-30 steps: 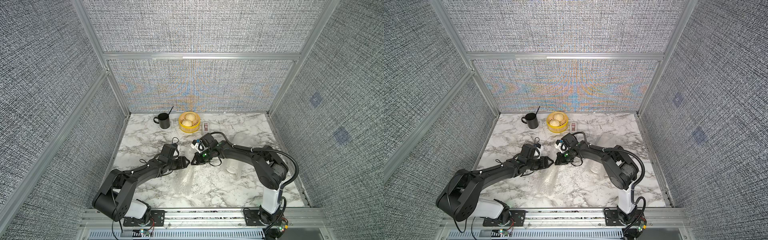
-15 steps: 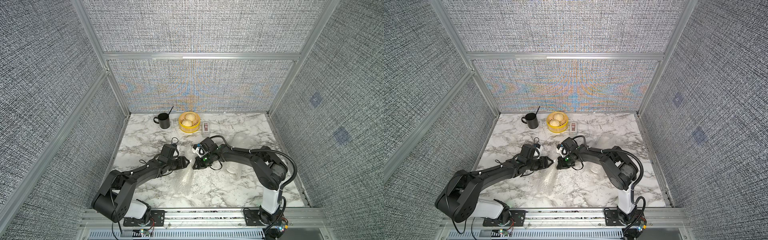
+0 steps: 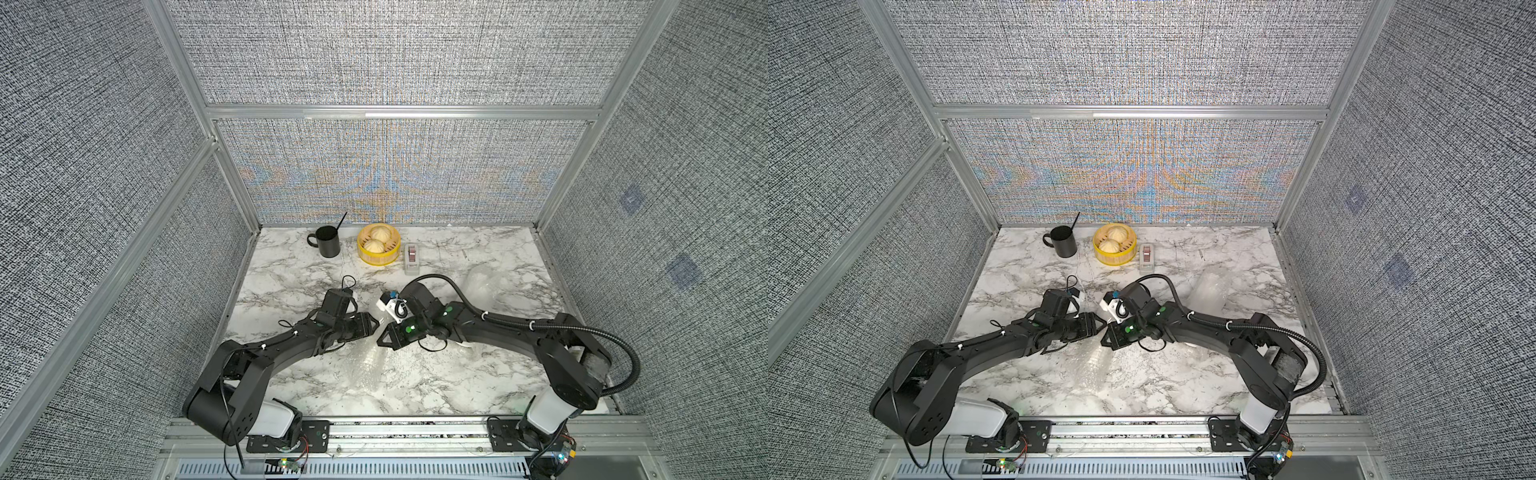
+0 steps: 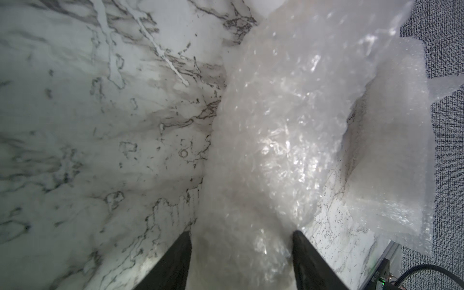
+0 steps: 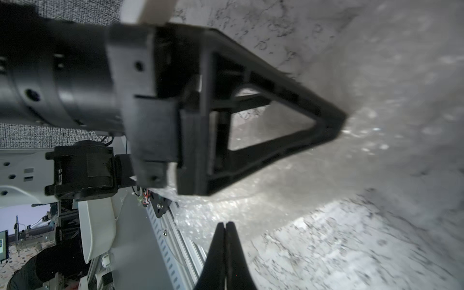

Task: Wrap vases in bubble wrap
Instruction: Stick the tape on the bubble wrap.

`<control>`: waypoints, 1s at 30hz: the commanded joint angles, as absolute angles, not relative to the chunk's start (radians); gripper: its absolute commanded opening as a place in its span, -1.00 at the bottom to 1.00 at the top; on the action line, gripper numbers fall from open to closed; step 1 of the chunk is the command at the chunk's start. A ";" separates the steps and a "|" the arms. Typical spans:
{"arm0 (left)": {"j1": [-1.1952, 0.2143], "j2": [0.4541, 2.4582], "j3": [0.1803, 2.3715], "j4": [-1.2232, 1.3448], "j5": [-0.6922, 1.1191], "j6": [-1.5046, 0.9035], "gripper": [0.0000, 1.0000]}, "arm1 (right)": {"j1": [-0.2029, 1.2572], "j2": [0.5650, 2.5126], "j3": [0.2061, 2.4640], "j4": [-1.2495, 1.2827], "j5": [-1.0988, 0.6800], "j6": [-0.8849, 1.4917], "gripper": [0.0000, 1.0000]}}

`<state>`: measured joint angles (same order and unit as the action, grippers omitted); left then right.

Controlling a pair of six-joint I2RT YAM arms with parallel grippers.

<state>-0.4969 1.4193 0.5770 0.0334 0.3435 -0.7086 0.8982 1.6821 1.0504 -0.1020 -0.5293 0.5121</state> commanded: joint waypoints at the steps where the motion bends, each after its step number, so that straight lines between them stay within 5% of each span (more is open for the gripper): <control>1: -0.496 1.422 0.563 -0.036 0.281 -0.716 0.27 | 0.931 1.677 1.035 0.045 -0.486 0.503 -1.00; 19: -0.495 1.417 0.566 -0.055 0.273 -0.708 0.27 | 1.064 1.681 0.954 0.246 -0.434 0.021 -0.04; 30: -0.495 1.409 0.568 -0.067 0.266 -0.703 0.27 | 1.099 1.766 0.987 0.255 -0.408 -0.164 0.13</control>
